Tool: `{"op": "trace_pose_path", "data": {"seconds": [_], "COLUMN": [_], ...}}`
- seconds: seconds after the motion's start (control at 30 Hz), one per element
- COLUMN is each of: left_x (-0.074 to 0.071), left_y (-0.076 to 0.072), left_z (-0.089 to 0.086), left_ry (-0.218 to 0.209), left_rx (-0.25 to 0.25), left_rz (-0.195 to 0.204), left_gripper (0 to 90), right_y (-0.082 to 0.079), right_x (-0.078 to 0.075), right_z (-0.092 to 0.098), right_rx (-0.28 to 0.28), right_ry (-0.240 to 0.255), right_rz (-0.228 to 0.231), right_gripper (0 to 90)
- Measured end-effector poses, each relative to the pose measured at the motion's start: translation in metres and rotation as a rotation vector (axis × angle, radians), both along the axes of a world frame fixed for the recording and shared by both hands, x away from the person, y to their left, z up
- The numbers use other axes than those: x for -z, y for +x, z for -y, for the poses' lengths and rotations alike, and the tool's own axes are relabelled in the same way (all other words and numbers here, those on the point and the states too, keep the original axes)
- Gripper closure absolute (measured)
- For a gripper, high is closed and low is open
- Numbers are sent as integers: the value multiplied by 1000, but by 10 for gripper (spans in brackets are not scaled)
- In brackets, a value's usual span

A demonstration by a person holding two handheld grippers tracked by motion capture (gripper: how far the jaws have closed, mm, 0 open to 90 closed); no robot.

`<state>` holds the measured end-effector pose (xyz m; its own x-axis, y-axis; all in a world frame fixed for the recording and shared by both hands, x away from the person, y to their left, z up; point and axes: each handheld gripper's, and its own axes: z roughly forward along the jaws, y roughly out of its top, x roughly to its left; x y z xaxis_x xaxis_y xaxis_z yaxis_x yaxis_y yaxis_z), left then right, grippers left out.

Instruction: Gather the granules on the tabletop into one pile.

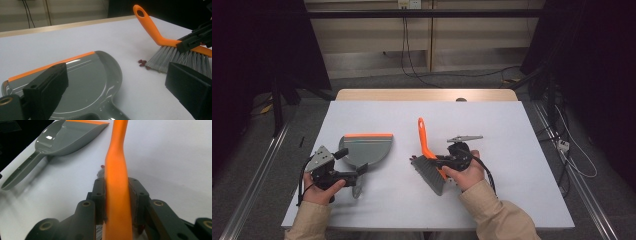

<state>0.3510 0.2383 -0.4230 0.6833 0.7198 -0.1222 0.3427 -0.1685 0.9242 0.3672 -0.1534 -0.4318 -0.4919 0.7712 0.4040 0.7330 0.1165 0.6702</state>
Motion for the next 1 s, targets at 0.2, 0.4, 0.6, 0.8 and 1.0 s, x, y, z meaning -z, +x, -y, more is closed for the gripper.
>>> {"op": "trace_pose_path", "data": {"seconds": [0.2, 0.4, 0.6, 0.8, 1.0], "left_x": [0, 0, 0, 0, 1], "left_y": [0, 1, 2, 3, 3], "left_z": [0, 0, 0, -3, -5], "left_ry": [0, 0, -5, -13, -17], "left_rx": [-1, -1, -4, -8, -10], "left_rz": [0, -3, -4, -6, -5], "left_gripper": [46, 46, 46, 46, 46], "right_y": [2, 2, 8, 18, 27], "right_x": [-1, -9, -21, -14, -3], "right_z": [7, 5, -12, -50, -56], "right_rx": [6, -3, -28, -69, -34], "right_ry": [-2, 33, 59, 81, 48], "right_rz": [3, 30, 68, 36, -17], "right_gripper": [703, 713, 715, 715, 713]}}
